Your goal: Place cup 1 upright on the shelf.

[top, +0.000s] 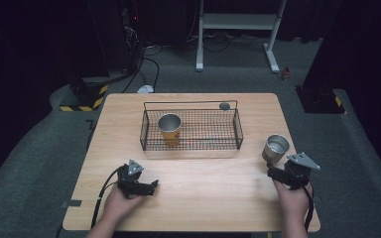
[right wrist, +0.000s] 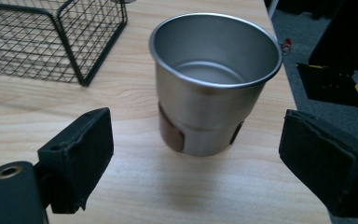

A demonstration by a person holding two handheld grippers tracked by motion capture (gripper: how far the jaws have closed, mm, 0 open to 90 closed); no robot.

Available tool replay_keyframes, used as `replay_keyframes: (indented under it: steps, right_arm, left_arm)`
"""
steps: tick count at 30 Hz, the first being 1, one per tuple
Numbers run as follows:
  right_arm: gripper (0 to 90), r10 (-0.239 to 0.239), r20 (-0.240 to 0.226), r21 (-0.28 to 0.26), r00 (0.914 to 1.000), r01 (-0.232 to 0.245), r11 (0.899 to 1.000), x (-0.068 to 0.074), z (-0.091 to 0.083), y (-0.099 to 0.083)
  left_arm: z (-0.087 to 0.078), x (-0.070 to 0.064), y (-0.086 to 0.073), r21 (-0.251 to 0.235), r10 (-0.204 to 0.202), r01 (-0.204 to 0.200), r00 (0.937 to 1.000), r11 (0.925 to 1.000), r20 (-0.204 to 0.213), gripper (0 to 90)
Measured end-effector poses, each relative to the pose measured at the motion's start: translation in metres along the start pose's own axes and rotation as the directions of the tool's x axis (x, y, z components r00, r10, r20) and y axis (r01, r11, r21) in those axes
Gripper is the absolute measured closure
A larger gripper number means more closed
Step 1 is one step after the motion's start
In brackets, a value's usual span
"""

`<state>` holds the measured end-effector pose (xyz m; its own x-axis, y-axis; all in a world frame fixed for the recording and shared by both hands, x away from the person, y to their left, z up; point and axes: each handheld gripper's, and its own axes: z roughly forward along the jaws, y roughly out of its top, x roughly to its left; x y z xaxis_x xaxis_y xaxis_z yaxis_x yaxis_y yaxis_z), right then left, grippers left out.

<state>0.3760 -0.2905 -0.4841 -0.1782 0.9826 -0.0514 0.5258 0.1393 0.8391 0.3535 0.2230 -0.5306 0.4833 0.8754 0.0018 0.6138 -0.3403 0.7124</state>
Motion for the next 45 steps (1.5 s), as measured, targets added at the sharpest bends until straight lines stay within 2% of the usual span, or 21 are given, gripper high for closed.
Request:
replay_keyframes:
  steps: [13,22,31,45]
  right_arm:
    - [10.3,0.023,0.000,-0.020,0.9997,-0.023,1.000,-0.010,0.019,0.002]
    - [10.3,0.013,-0.005,-0.019,0.9999,-0.013,1.000,-0.006,0.035,0.010]
    - [10.4,0.049,-0.001,-0.029,0.9988,-0.049,0.998,-0.010,0.044,0.015]
    - [13.3,0.052,-0.010,-0.026,0.9986,-0.053,0.998,-0.009,0.056,0.019]
  left_arm:
    - [0.000,0.000,0.000,-0.001,0.001,-0.001,1.0000,1.0000,0.000,0.2]
    - [0.000,0.000,0.000,0.000,0.000,0.000,1.0000,1.0000,0.001,0.2]
    - [0.000,0.000,0.000,0.000,0.000,0.000,1.0000,1.0000,0.001,0.2]
    - [0.000,0.000,0.000,0.000,0.000,0.000,1.0000,1.0000,0.001,0.2]
